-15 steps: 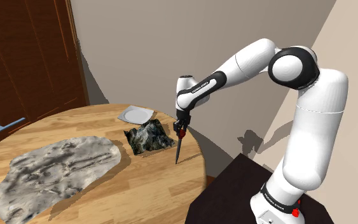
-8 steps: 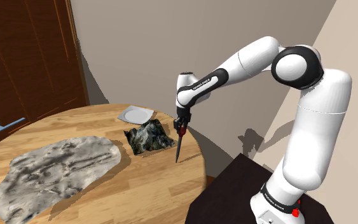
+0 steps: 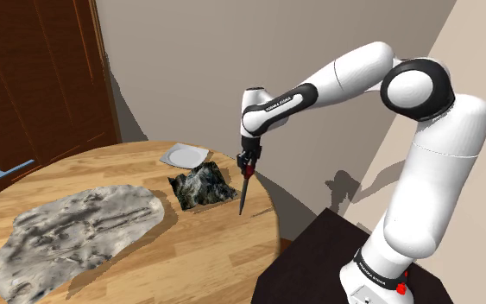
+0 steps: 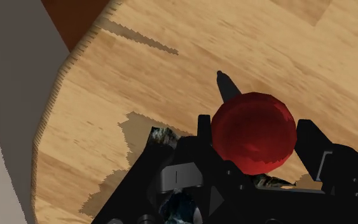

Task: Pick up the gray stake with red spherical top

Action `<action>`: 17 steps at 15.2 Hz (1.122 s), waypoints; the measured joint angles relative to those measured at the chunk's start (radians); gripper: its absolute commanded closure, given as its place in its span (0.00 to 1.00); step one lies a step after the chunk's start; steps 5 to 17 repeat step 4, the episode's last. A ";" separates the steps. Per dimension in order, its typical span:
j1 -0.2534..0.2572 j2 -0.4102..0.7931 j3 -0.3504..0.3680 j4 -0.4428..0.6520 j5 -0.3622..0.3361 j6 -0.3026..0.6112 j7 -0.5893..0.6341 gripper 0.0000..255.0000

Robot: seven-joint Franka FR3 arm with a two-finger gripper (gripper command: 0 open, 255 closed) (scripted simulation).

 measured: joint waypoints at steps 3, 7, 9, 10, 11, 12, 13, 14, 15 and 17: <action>0.000 -0.020 0.000 0.019 0.000 -0.039 0.000 1.00; 0.001 -0.023 0.001 0.024 0.000 -0.046 0.001 1.00; 0.001 -0.023 0.001 0.024 0.000 -0.046 0.001 1.00; 0.001 -0.023 0.001 0.024 0.000 -0.046 0.001 1.00; 0.001 -0.023 0.001 0.024 0.000 -0.046 0.001 1.00; 0.001 -0.023 0.001 0.024 0.000 -0.046 0.001 1.00; 0.001 -0.023 0.001 0.024 0.000 -0.046 0.001 1.00; 0.001 -0.023 0.001 0.024 0.000 -0.046 0.001 1.00; 0.001 -0.023 0.001 0.024 0.000 -0.046 0.001 1.00; 0.001 -0.023 0.001 0.024 0.000 -0.046 0.001 1.00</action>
